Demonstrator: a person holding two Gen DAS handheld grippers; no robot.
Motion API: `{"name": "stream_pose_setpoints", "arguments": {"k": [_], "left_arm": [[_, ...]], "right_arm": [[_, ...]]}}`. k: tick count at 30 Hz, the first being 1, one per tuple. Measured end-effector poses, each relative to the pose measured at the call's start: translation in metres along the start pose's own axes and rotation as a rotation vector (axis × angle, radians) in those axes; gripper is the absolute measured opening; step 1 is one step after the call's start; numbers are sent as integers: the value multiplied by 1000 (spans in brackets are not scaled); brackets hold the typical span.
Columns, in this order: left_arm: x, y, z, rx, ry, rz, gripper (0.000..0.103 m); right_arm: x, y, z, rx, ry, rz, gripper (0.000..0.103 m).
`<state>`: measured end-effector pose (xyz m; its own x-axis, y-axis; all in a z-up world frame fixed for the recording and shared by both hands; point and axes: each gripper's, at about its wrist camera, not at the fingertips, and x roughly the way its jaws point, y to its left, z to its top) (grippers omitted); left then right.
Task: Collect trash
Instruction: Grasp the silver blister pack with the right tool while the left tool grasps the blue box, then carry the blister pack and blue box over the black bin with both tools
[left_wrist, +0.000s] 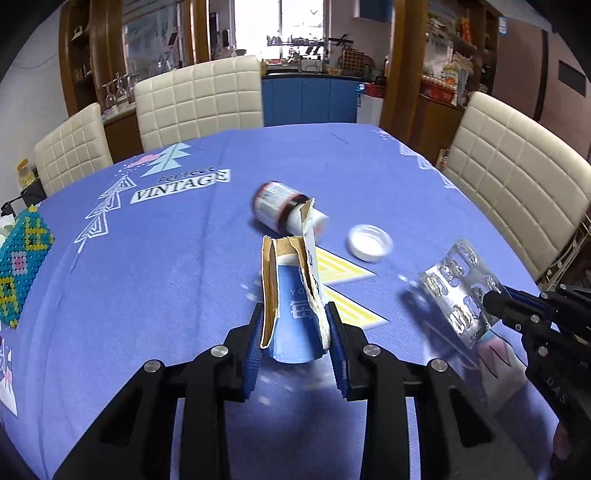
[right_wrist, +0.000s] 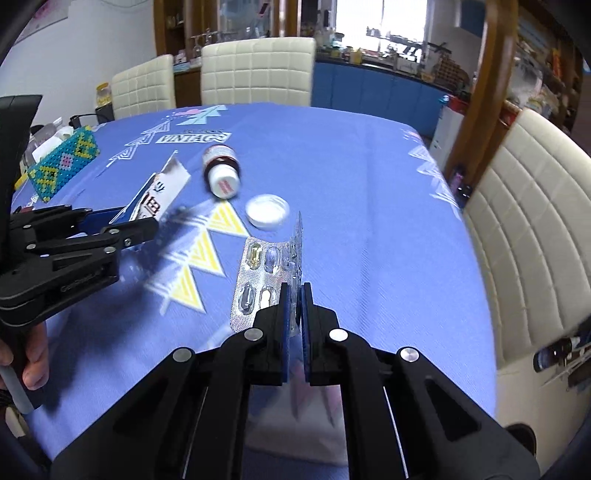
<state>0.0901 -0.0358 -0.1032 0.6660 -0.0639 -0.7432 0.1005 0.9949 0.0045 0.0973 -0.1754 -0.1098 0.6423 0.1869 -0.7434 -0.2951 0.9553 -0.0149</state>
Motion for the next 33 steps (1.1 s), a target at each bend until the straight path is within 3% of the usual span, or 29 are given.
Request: {"name": "stream_pose_setpoints", "arguments": {"k": [11,17,33], "left_arm": [[-28,-88,-21,80,-38,-6,31],[-42,-145,-25,172,-57,-23,31],[-58,-274,-30,362,-64,-157,31]], "right_arm": [[-46,-59,-51,58,-70,-20,7],[-71,-98,-74,119,-123,-44,7],[-125,-189,-146,277,-158,-160,7]]}}
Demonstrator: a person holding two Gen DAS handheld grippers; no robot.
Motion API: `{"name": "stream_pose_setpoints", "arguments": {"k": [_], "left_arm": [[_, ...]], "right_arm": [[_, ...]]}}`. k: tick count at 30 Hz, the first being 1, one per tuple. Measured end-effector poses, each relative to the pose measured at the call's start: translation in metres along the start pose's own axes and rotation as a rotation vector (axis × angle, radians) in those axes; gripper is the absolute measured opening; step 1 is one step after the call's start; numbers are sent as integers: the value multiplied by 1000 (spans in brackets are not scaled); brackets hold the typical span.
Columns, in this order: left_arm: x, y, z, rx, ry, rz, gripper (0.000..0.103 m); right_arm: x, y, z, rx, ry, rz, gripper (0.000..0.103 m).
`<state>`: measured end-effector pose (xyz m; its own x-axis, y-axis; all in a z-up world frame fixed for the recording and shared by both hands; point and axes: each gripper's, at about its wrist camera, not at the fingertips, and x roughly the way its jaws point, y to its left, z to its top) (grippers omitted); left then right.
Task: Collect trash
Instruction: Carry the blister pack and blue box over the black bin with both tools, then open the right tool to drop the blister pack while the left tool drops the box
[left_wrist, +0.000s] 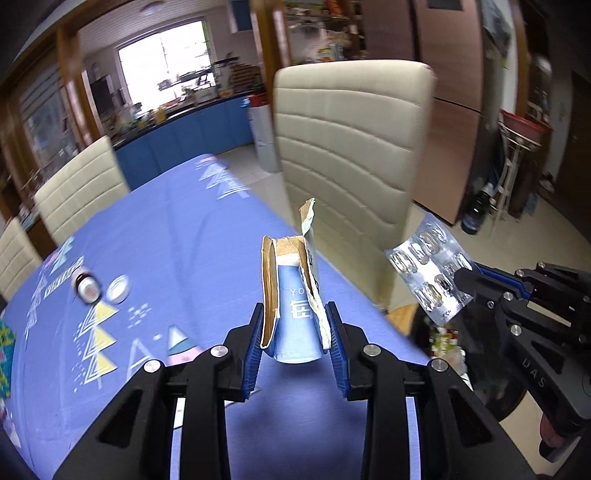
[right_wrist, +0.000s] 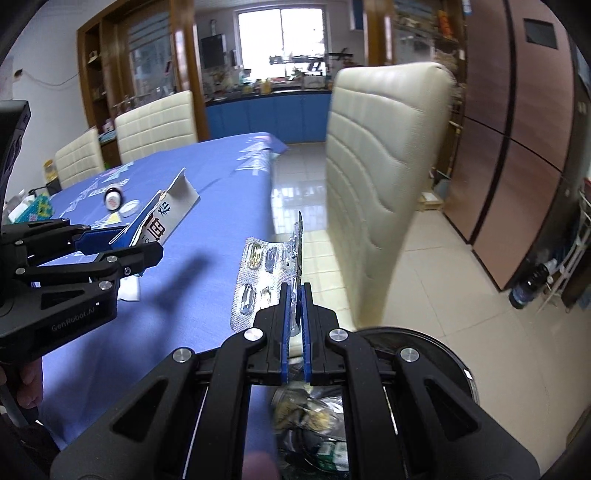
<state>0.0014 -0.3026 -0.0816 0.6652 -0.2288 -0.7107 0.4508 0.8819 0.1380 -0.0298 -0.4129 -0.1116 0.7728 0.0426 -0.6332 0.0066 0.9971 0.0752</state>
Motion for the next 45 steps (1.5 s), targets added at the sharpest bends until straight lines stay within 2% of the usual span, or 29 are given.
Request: {"name": "stream_pose_setpoints", "arguments": {"k": [12,19,45], "left_arm": [[7,-63,10,129,10,-96,31],[8,-86,8,174,11,-123,31],[16,-113,5,218,35,-182,32]], "right_arm": [[-12,-44,-28,83,19,-72,7],[-15,-58,-37,108,29,-94,7],[-16,-81,-50,157,45,-139,8]]}}
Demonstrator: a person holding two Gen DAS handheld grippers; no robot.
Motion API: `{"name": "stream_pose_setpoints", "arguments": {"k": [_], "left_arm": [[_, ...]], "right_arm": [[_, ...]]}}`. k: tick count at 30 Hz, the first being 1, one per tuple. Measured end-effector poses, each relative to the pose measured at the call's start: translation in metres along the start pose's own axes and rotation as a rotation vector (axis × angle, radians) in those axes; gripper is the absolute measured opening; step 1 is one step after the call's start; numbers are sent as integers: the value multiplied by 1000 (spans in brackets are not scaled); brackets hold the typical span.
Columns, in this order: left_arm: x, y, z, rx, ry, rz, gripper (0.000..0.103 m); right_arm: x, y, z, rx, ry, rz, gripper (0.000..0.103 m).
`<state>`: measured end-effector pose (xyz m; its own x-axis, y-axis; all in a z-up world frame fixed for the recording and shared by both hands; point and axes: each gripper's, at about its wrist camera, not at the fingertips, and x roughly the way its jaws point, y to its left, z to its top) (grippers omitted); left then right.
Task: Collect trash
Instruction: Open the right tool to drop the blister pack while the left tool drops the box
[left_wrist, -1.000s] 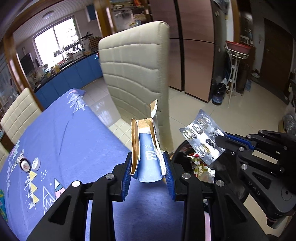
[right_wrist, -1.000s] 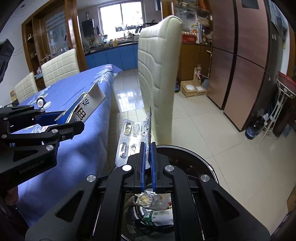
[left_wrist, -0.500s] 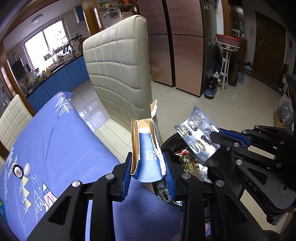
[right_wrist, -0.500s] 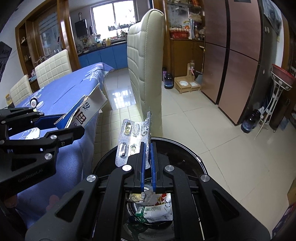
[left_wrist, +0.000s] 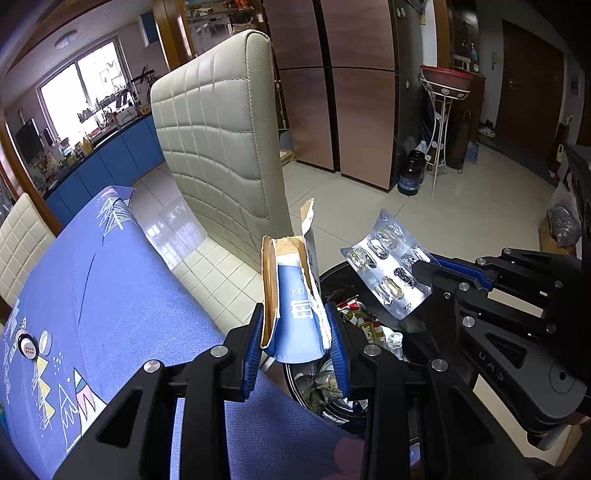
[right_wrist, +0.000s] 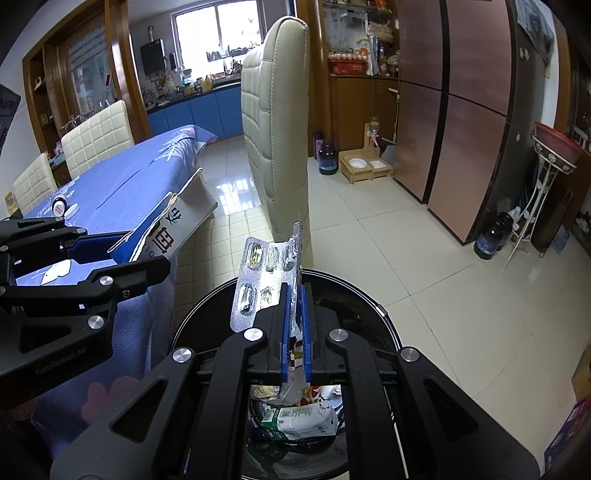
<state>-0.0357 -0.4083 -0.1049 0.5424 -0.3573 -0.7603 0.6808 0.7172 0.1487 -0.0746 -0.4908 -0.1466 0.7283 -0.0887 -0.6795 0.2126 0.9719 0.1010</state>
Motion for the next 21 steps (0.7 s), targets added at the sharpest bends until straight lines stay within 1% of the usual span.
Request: {"name": "stream_pose_setpoints", "arguments": {"k": [9,12,21], "left_arm": [[-1,-4,-1,3,0,0,32],[-2,-4,-1,2,2,0,32],[-2,-12,0,17,5,-7,33]], "right_arm": [[-1,-4,0,19,-9,-8,8],[-1,-5,0,19,-3,-14,10],[4,-20,-6,69,22,-64,10]]}}
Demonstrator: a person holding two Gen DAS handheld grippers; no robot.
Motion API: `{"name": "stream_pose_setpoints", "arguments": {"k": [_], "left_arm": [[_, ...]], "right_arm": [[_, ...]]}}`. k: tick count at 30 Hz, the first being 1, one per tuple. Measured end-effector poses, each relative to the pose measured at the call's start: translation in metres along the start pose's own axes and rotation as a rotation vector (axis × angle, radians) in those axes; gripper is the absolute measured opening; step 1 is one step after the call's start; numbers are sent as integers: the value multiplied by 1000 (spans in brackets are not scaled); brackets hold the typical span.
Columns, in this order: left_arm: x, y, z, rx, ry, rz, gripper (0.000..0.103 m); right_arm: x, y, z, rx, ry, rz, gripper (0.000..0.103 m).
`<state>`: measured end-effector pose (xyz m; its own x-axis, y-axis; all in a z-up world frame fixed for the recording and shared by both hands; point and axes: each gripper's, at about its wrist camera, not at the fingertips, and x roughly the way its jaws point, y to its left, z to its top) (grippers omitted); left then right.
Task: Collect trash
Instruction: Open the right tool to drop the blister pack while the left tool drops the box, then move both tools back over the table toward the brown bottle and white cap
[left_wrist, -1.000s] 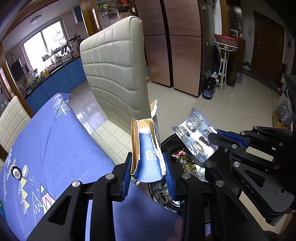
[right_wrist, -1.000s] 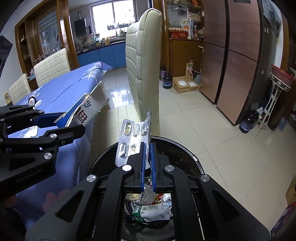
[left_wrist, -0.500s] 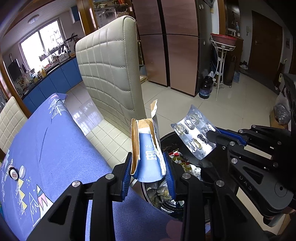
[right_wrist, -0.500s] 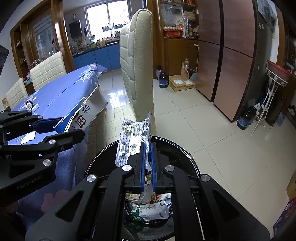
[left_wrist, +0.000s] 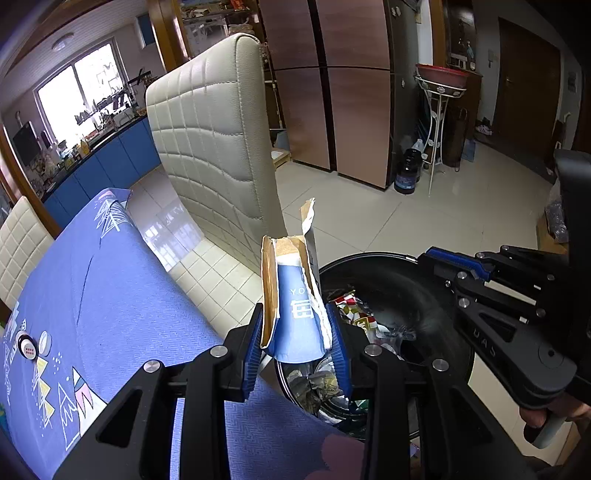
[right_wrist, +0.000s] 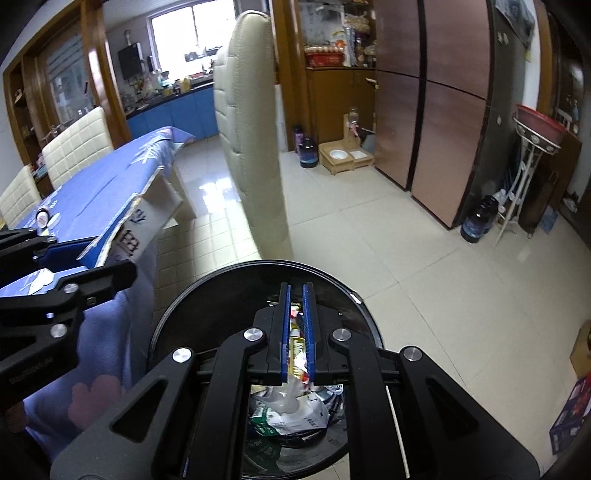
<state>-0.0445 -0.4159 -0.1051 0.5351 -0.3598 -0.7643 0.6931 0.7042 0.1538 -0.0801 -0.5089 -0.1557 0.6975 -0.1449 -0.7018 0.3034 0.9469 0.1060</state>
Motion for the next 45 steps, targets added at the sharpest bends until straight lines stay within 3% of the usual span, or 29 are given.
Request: {"name": "stream_pose_setpoints", "arguments": {"k": [10,13,14,15,20,21,23,24,25,27,37,39,45], "left_arm": [[0,-6,1,19,9,-30,35],[-1,-6,2,0,6,-57,56],[-2,-6,2,-5,-2,-51,69],[-3,-5,3,-8,-13,-36,73],[-1,3,4,-26,-12,-8,73],[-1,6,4,-32,-10,-2,73],[-1,10,3,-41,-9,1,73],[-1,13,3,-47,-10,3,73],[-2,15,2,-48,-12,7,73],[-3,21,0,-52,-19,15,73],[-15,85,-19,-153,-50,96,77],[-20,105,-24,-182,-64,131,81],[-33,176,-44,-257,-85,237,81]], "right_arm": [[1,-19,-3,53,5,-50,10],[2,-23,-3,61,11,-54,10],[2,-23,-3,64,10,-56,10],[2,-23,-3,66,11,-57,10],[5,-21,-2,71,20,-56,10],[5,-20,-2,70,22,-53,12],[6,-19,-1,68,24,-46,36],[5,-18,-1,69,18,-50,79],[0,-17,0,72,-16,-68,96],[-8,-12,1,55,-67,-88,95],[1,35,22,-29,-52,-56,99],[2,53,29,-55,-51,-43,99],[11,123,51,-161,-49,4,99]]}}
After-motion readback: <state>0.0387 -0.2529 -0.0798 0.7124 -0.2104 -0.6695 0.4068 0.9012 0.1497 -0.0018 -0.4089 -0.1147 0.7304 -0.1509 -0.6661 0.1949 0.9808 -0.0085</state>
